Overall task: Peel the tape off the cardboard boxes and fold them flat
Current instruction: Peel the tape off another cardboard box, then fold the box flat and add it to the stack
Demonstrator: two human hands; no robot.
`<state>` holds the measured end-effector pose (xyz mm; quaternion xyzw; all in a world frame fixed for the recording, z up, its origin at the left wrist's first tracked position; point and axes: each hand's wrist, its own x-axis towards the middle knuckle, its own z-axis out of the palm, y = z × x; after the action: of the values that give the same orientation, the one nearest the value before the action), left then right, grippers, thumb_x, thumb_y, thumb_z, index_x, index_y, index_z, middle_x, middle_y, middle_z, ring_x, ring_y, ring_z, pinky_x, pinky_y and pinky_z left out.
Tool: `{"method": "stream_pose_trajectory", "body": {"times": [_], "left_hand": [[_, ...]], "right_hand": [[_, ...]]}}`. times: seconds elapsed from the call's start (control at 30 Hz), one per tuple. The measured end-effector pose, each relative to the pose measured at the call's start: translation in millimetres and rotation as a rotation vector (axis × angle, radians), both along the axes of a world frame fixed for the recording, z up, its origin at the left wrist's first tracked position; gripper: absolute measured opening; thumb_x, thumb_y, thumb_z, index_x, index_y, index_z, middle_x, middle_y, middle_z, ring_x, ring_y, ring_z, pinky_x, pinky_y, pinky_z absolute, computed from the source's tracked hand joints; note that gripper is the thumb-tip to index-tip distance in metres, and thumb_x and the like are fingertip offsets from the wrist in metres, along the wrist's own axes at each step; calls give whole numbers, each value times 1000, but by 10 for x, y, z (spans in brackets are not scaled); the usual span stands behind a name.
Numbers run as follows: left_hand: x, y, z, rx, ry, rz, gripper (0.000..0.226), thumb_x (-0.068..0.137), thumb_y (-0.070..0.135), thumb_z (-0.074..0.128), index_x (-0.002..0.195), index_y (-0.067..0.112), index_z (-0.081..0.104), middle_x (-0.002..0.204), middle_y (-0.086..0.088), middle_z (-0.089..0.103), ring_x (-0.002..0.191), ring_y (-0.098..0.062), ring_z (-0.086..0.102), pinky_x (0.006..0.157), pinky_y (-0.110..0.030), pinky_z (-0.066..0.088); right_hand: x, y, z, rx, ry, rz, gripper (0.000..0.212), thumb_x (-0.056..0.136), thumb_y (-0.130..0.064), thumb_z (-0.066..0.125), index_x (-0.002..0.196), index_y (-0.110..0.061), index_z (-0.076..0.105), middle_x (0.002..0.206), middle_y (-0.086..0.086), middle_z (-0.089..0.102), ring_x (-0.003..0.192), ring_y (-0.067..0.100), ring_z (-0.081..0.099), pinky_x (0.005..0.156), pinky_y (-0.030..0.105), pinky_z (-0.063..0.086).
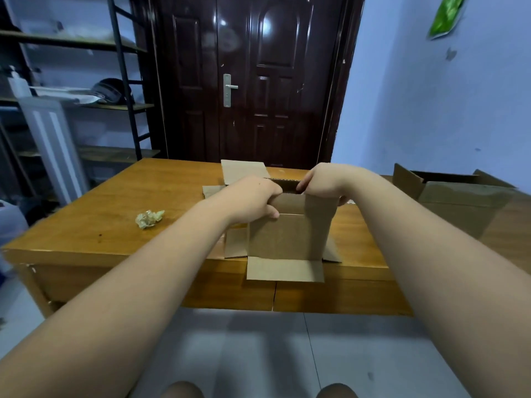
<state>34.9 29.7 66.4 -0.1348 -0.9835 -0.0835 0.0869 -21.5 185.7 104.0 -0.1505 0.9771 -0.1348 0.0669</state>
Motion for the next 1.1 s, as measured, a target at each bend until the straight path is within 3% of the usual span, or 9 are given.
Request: {"method": "stream_pose_trajectory", "body": {"times": [0.13,0.27,0.4,0.5,0.57,0.63,0.77,0.97,1.1], "left_hand": [[84,-22,131,49,-191,-48,14,97,32,51,91,26,61,84,9,58,79,-9,53,65,-17,40],[123,16,122,-58,-343,25,45,91,55,49,119,21,61,110,1,63,102,-18,57,94,-32,47],[135,95,29,-127,-289,84,68,89,61,47,144,20,40,138,-3,52,124,-24,50,100,-33,42],[169,72,-15,-106,-227,56,60,92,52,51,144,24,38,139,-3,52,121,-23,52,97,-32,45],[186,46,-34,-66,-200,39,51,92,46,55,137,25,42,131,-2,56,111,-20,55,88,-28,46],[183,25,-66,4,-166,39,43,91,41,58,129,25,45,123,-1,58,99,-17,56,79,-24,47],[141,-45,-139,269,7,116,31,87,33,66,102,22,42,92,3,58,72,-8,52,58,-19,46],[136,-124,-245,525,98,240,43,79,38,74,95,15,42,94,-1,62,82,-19,58,73,-37,55],[132,-121,-327,560,129,232,40,81,40,72,96,19,42,96,0,64,87,-20,60,76,-44,57]], "right_hand": [[64,-20,37,138,-141,90,33,99,-29,49,131,-28,57,122,2,54,104,25,56,64,28,57],[52,-85,-54,278,-83,105,53,94,-52,45,133,-17,57,127,4,58,115,25,53,93,36,47],[75,-70,-113,270,-20,120,56,93,-55,45,127,-13,59,119,4,60,107,22,54,93,34,45],[87,1,-119,234,-10,160,39,94,-51,48,110,-19,63,103,-1,58,96,19,53,81,31,46],[66,34,-137,172,-15,155,22,93,-44,55,86,-23,57,93,-1,57,83,15,52,68,26,45],[31,51,-168,113,32,119,20,91,-31,62,78,-24,48,88,1,55,73,12,49,59,22,43],[-24,126,-220,-113,152,-78,14,93,-11,54,104,-14,45,91,7,51,74,19,51,52,25,44],[-55,245,-266,-598,-28,-297,32,93,-10,44,123,-18,38,111,11,51,96,29,55,60,36,54],[-7,304,-337,-901,-175,-367,36,89,-13,50,125,-14,44,108,10,54,89,22,57,59,31,50]]}}
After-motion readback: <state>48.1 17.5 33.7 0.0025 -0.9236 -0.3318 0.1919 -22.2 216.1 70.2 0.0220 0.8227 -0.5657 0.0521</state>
